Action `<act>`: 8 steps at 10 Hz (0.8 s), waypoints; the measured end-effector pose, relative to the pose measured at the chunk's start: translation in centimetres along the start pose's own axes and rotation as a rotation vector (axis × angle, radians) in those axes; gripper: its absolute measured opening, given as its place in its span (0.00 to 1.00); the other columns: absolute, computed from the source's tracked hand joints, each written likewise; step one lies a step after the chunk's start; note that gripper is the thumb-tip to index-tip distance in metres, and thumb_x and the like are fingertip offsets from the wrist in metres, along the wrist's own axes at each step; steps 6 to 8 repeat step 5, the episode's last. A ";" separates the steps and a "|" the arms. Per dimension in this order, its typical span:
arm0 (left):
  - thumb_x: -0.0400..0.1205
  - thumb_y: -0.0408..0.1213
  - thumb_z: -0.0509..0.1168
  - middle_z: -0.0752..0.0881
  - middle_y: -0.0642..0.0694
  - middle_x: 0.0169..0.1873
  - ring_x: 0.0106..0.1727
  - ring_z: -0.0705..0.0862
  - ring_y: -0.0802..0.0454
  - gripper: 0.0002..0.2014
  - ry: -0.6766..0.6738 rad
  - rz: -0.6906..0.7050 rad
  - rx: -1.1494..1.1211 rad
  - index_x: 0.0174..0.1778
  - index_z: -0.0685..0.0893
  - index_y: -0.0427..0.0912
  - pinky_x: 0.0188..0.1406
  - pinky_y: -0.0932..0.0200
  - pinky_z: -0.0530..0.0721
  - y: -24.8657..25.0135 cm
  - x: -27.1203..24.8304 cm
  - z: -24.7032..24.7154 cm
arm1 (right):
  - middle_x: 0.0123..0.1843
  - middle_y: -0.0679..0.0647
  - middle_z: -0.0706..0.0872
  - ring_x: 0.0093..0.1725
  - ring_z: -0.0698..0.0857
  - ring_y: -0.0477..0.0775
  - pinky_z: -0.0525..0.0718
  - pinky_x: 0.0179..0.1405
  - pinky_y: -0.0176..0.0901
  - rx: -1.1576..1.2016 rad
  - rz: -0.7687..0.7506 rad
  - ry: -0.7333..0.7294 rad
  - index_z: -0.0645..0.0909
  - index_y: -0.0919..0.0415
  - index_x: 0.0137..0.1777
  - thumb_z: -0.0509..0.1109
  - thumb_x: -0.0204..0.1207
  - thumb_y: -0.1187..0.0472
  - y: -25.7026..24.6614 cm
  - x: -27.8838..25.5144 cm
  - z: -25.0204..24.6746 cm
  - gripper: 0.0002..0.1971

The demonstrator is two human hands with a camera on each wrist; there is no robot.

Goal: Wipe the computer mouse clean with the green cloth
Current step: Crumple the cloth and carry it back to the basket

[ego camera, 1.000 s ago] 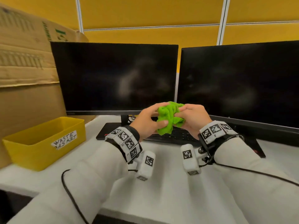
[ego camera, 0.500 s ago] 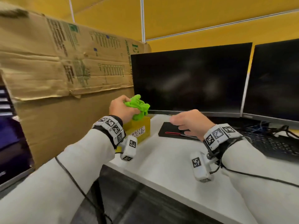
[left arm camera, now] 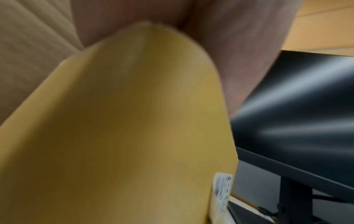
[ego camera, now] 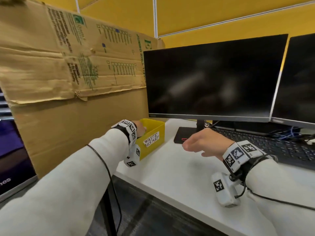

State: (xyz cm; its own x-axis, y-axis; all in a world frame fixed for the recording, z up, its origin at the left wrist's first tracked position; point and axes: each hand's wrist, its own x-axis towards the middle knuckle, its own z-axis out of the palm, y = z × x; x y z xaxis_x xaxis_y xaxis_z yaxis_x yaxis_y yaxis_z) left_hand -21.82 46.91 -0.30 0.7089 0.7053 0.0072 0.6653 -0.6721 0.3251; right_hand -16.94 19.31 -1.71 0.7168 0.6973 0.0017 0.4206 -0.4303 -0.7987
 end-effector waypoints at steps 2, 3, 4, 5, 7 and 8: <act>0.96 0.51 0.40 0.65 0.32 0.89 0.90 0.63 0.35 0.32 -0.115 -0.030 0.034 0.87 0.66 0.30 0.87 0.44 0.60 1.3 -0.8 -0.1 | 0.61 0.52 0.92 0.62 0.88 0.53 0.86 0.63 0.53 0.035 0.067 0.008 0.94 0.52 0.54 0.79 0.79 0.53 1.6 -0.7 -1.0 0.08; 0.96 0.51 0.40 0.74 0.32 0.83 0.85 0.72 0.37 0.32 -0.134 -0.002 0.044 0.71 0.82 0.31 0.83 0.47 0.66 1.1 -1.3 -1.4 | 0.61 0.52 0.91 0.62 0.88 0.53 0.85 0.63 0.52 0.055 0.084 0.028 0.94 0.53 0.56 0.78 0.80 0.53 1.9 -1.1 -1.9 0.09; 0.96 0.54 0.40 0.75 0.31 0.83 0.83 0.73 0.35 0.34 -0.052 0.010 0.023 0.79 0.77 0.30 0.82 0.46 0.68 1.1 -1.6 -2.3 | 0.58 0.50 0.92 0.60 0.90 0.52 0.86 0.61 0.52 0.063 0.056 0.064 0.94 0.54 0.56 0.78 0.80 0.56 1.6 -1.9 -2.7 0.08; 0.94 0.57 0.43 0.79 0.32 0.79 0.79 0.78 0.34 0.35 0.058 0.043 -0.009 0.80 0.76 0.32 0.77 0.43 0.74 2.0 -2.0 -3.4 | 0.42 0.50 0.95 0.47 0.94 0.50 0.94 0.53 0.53 0.063 -0.110 0.325 0.95 0.55 0.44 0.79 0.76 0.61 1.6 -2.6 -3.5 0.04; 0.94 0.57 0.43 0.79 0.32 0.79 0.79 0.78 0.34 0.35 0.058 0.043 -0.009 0.80 0.76 0.32 0.77 0.43 0.74 2.0 -2.0 -3.4 | 0.42 0.50 0.95 0.47 0.94 0.50 0.94 0.53 0.53 0.063 -0.110 0.325 0.95 0.55 0.44 0.79 0.76 0.61 1.6 -2.6 -3.5 0.04; 0.94 0.57 0.43 0.79 0.32 0.79 0.79 0.78 0.34 0.35 0.058 0.043 -0.009 0.80 0.76 0.32 0.77 0.43 0.74 2.0 -2.0 -3.4 | 0.42 0.50 0.95 0.47 0.94 0.50 0.94 0.53 0.53 0.063 -0.110 0.325 0.95 0.55 0.44 0.79 0.76 0.61 1.6 -2.6 -3.5 0.04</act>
